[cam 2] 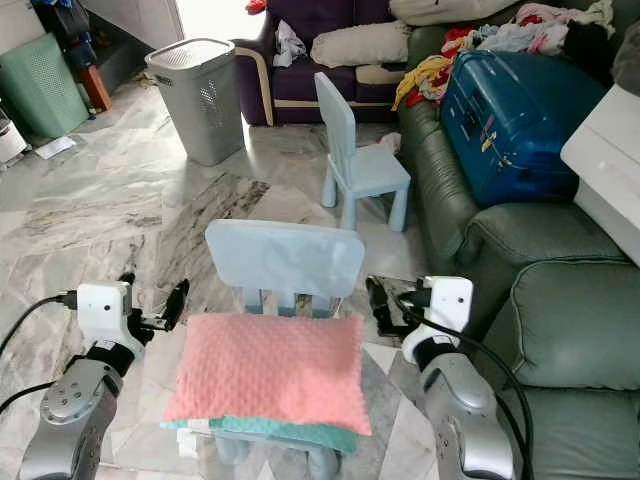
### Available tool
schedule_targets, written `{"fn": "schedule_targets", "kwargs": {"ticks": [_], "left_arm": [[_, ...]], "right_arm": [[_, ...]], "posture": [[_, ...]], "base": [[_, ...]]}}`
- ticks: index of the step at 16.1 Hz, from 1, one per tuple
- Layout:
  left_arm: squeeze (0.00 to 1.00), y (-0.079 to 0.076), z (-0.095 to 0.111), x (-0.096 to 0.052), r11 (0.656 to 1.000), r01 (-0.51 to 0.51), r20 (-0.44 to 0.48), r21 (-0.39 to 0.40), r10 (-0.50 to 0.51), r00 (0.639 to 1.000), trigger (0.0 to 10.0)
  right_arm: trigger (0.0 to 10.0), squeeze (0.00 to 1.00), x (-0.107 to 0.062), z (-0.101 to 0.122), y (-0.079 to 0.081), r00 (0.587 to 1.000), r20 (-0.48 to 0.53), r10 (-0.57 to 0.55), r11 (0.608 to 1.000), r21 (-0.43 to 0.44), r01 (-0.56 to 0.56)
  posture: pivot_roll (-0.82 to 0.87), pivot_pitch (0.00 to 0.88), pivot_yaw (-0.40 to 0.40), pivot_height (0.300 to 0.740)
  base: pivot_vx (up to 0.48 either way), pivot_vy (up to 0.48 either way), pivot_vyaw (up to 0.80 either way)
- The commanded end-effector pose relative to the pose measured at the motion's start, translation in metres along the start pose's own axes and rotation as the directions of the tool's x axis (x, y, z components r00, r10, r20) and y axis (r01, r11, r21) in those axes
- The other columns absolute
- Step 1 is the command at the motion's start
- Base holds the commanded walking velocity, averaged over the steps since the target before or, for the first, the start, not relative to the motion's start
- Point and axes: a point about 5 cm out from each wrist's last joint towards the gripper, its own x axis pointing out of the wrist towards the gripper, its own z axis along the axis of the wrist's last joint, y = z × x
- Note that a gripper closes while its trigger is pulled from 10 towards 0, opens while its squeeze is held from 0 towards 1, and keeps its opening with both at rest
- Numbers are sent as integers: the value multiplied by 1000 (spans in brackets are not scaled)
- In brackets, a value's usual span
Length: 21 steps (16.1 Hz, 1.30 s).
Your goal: Move the pillow to the sofa
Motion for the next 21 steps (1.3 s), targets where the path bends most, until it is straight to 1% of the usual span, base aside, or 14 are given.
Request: {"fn": "schedule_targets", "kwargs": {"ticks": [1, 2, 3, 4, 6, 8, 13, 16, 19, 21], "left_arm": [[0, -4, 8, 1, 1000, 17, 18, -15, -16, 1000, 10000], [0, -5, 9, 2, 1000, 12, 24, -18, -12, 1000, 10000], [0, -5, 10, 2, 1000, 9, 28, -21, -8, 1000, 10000], [0, -6, 14, 3, 1000, 4, 46, -29, -3, 999, 10000], [0, -11, 14, 1, 999, 18, 49, -38, -17, 999, 10000], [0, -10, 8, -2, 999, 20, 26, -32, -20, 999, 10000], [0, -6, 9, 0, 999, 9, 12, -34, -9, 1000, 10000], [0, -4, 7, 0, 999, 6, -2, -36, -6, 1000, 10000], [0, -8, 5, 0, 999, 25, -16, -43, -26, 1000, 10000], [0, -6, 2, 1, 999, 18, -28, -42, -19, 999, 10000]], "right_arm": [[10000, 0, 4, 10, 5, 1000, 19, -2, 1000, -13, 2], [10000, 0, 6, 14, 2, 1000, 17, -12, 997, -79, 13], [10000, 0, 7, 17, 1, 1000, 13, -11, 997, -73, 12], [10000, 0, 6, 27, -3, 998, 64, -5, 998, -65, 10], [10000, 0, 3, 31, -8, 996, 82, -20, 996, -84, 27], [10000, 0, -1, 27, -7, 997, 67, -26, 995, -90, 32], [10000, 0, -4, 20, -3, 999, 32, -21, 995, -100, 25], [10000, 0, -5, 19, -4, 999, 29, -28, 994, -109, 31], [10000, 0, -6, 19, -5, 999, 29, -32, 992, -119, 35], [10000, 0, -6, 19, -6, 999, 24, -28, 991, -129, 31]], "posture": [[-140, 0, 18, 740], [-143, 0, 12, 740], [-144, 0, 12, 740], [-144, 0, 12, 740], [-150, 0, 13, 740], [-157, 0, 17, 740], [-161, 0, 24, 740], [-164, 0, 32, 740], [-168, 0, 35, 740], [-177, 0, 34, 740]], "base": [[0, 0, 0], [0, 0, 0], [0, 0, 0], [0, 0, 0], [0, 0, 0], [0, 0, 0], [0, 0, 0], [0, 0, 0], [0, 0, 0], [0, 0, 0]]}}
